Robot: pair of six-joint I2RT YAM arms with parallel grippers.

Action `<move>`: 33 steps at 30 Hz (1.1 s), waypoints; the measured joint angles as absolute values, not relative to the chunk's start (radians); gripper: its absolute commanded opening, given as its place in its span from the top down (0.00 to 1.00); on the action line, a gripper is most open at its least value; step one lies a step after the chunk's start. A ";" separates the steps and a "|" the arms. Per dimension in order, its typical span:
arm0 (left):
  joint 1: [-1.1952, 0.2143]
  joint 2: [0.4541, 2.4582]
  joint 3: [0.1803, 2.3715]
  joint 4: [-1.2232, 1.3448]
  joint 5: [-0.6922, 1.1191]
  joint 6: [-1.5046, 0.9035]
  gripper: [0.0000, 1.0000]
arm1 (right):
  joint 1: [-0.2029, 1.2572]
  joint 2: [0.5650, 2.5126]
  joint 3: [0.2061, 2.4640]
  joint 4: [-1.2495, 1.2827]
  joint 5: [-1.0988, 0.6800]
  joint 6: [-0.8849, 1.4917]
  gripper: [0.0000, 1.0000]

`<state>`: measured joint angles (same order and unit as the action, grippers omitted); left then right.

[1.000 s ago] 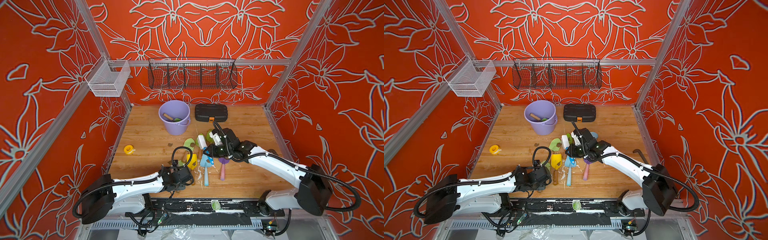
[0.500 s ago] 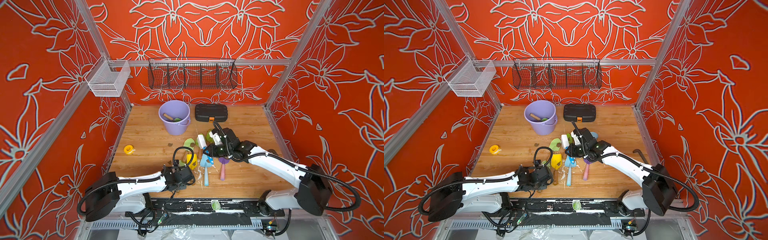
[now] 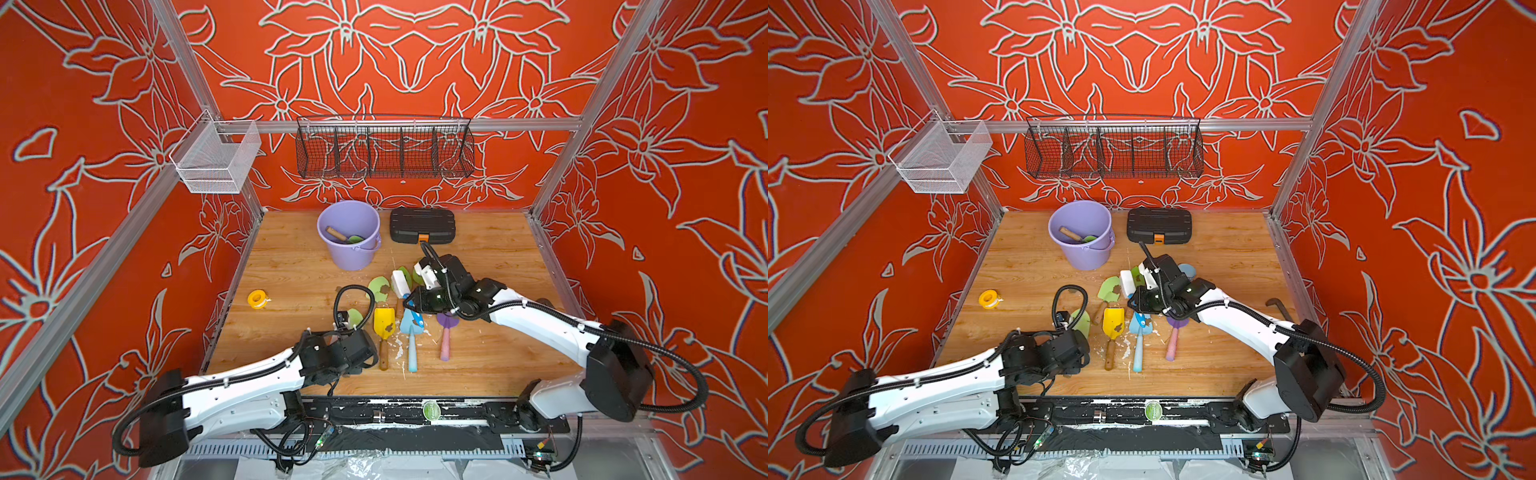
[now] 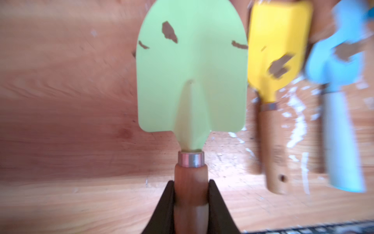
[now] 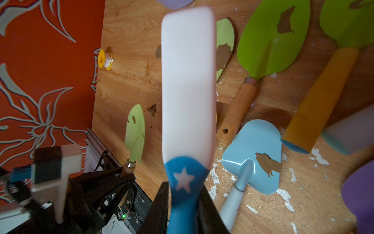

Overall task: Brush the soil off the hand trowel and place it into the bucket
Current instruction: Pick up the hand trowel from the center of the board, then brush off the soil from the hand trowel.

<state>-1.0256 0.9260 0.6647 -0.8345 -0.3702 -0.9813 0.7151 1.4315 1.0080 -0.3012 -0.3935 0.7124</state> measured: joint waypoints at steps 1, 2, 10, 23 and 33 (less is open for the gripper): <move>-1.015 0.906 0.706 -0.869 -0.372 -0.972 1.00 | 0.715 1.431 1.016 -0.306 -0.393 0.710 1.00; -0.998 0.891 0.751 -0.901 -0.372 -0.962 1.00 | 0.715 1.431 1.026 -0.310 -0.396 0.707 1.00; -0.812 0.915 0.978 -1.029 -0.272 -0.772 1.00 | 0.715 1.443 1.202 -0.405 -0.407 0.626 1.00; -0.693 1.177 1.109 -1.062 -0.068 -0.459 1.00 | 0.744 1.531 1.448 -0.600 -0.444 0.502 1.00; -0.685 1.170 1.071 -1.051 -0.065 -0.400 1.00 | 0.833 1.686 1.514 -0.643 -0.537 0.490 1.00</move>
